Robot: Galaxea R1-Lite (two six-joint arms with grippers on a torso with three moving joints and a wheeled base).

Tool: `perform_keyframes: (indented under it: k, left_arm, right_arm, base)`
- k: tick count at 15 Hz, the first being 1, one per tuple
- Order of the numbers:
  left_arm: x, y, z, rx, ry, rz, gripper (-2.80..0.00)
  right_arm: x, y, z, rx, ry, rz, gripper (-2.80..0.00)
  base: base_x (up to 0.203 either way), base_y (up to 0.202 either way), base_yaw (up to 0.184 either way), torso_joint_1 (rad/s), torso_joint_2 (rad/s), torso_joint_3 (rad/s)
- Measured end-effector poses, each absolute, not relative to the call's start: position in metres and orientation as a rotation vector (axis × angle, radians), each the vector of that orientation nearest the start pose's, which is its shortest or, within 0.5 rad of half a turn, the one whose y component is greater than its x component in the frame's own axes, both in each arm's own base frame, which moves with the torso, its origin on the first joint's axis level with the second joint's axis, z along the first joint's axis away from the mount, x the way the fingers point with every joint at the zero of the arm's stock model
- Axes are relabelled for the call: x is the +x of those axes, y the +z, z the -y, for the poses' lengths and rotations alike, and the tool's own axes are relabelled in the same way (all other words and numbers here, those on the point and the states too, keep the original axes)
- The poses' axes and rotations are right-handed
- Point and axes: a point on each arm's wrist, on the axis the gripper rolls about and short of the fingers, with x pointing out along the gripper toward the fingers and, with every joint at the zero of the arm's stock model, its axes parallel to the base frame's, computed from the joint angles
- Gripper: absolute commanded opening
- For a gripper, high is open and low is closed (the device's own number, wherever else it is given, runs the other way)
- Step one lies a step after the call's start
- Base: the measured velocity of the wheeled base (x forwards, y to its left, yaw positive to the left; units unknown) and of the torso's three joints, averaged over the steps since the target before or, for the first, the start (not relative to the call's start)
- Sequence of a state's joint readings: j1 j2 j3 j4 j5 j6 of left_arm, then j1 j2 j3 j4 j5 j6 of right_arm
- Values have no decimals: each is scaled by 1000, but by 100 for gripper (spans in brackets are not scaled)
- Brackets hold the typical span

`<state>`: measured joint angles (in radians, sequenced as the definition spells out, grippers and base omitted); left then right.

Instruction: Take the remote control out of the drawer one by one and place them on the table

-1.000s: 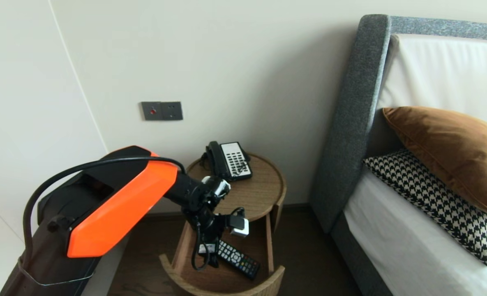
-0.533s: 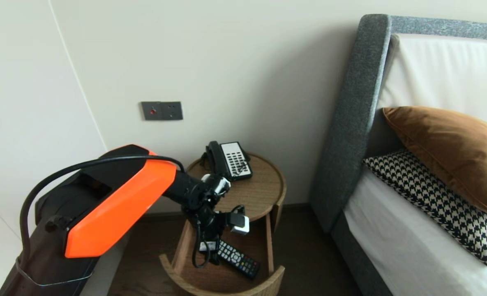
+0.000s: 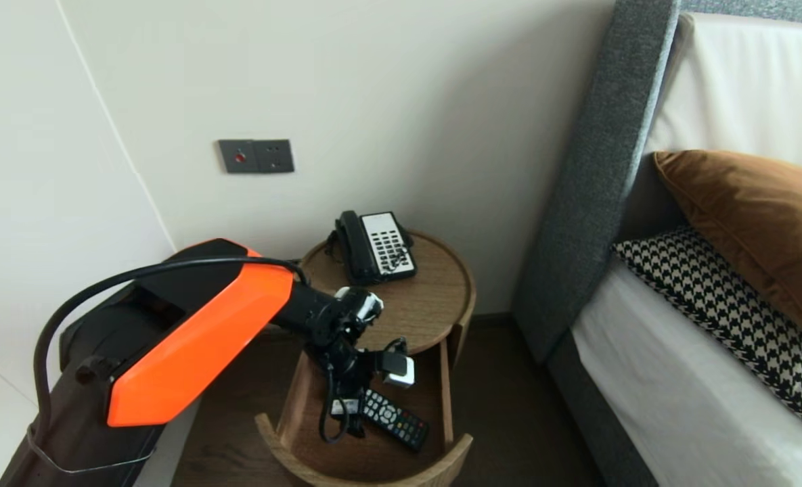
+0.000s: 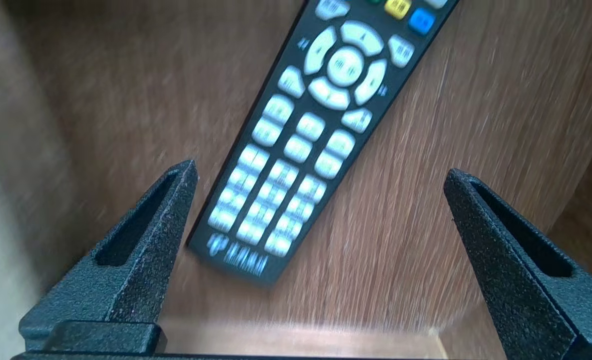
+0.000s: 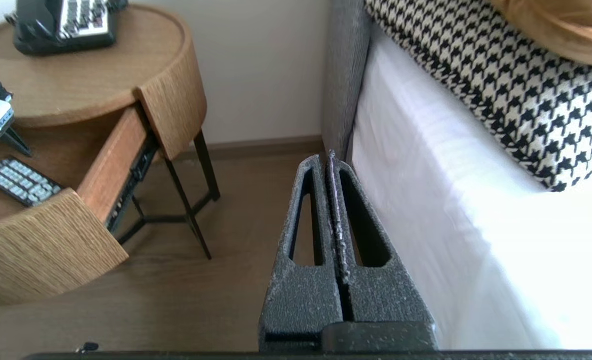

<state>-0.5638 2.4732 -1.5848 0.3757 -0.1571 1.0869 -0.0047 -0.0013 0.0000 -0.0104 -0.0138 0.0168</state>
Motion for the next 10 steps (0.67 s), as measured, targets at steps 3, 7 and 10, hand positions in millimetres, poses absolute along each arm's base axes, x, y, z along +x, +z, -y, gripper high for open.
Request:
perform_keyframes:
  k: [3, 7, 10]
  left_arm:
    - [366, 3, 236, 1149, -1260, -802, 0]
    - [368, 8, 236, 1145, -1253, -779, 0]
    - [368, 11, 238, 1126, -1266, -739, 0]
  right_arm:
    - [-23, 77, 0, 17, -18, 11, -280]
    - [-23, 77, 0, 17, -18, 12, -280]
    - [-23, 77, 0, 17, -18, 11, -280]
  base:
    - [0, 0, 0, -5, 4, -134]
    - [0, 0, 0, 1, 1, -11]
    - [0, 0, 0, 0, 0, 0]
